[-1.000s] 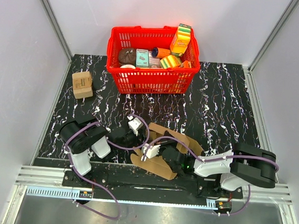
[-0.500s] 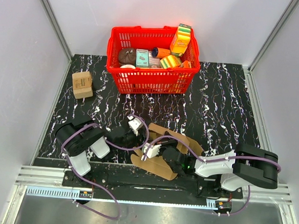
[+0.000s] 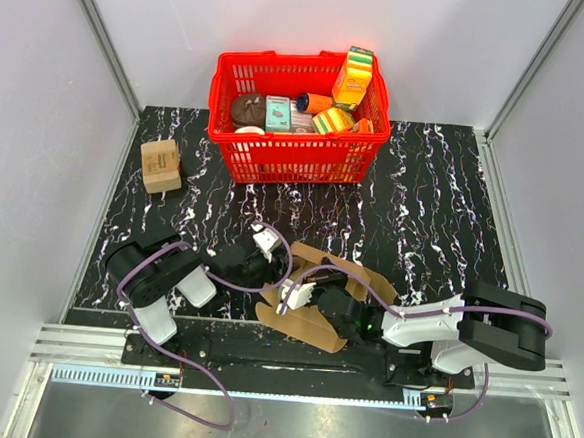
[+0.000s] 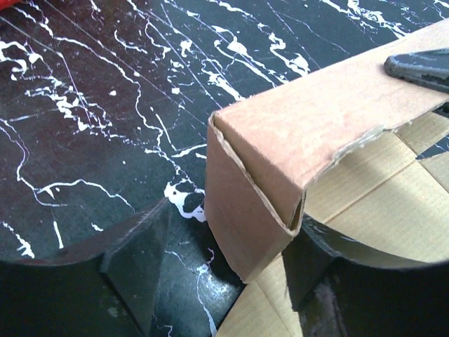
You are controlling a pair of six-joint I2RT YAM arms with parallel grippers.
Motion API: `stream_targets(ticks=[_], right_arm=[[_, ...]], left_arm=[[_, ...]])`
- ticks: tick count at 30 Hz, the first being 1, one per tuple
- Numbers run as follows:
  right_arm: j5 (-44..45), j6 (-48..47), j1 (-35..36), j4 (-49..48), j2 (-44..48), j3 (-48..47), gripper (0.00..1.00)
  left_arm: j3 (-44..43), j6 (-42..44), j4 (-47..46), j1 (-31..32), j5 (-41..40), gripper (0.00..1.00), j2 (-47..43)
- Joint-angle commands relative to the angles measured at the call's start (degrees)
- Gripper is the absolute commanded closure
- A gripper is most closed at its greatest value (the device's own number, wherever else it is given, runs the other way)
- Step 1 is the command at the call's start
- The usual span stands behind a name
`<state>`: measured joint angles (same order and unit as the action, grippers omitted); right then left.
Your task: Fold the paper box
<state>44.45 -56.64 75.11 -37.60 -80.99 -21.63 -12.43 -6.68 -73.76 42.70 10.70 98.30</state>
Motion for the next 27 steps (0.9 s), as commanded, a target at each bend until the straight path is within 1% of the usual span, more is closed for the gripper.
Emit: stream_targets(ticks=[1,12,21,27], right_arm=[[-1.55,3.29,0.91,1.3,1.19,-1.4,0.99],[-2.35,3.91,0.83,2.1,0.66,-2.1,0.98],[-3.49,5.84,1.0,4.03,1.63,-2.98,0.97],[-3.84,7.77,1.09,5.35,2.5,-3.07,0.95]], left_arm=[[-2.25,1.14,-21.69,0.11,0.64,0.37,0.04],[-3.39,1.05,-21.69,0.11,1.25,0.47,0.93],[-3.22,2.63,-21.69,0.19,0.81,0.59,1.45],[-3.31,3.34,-21.69,0.54,-0.15,0.64,1.02]])
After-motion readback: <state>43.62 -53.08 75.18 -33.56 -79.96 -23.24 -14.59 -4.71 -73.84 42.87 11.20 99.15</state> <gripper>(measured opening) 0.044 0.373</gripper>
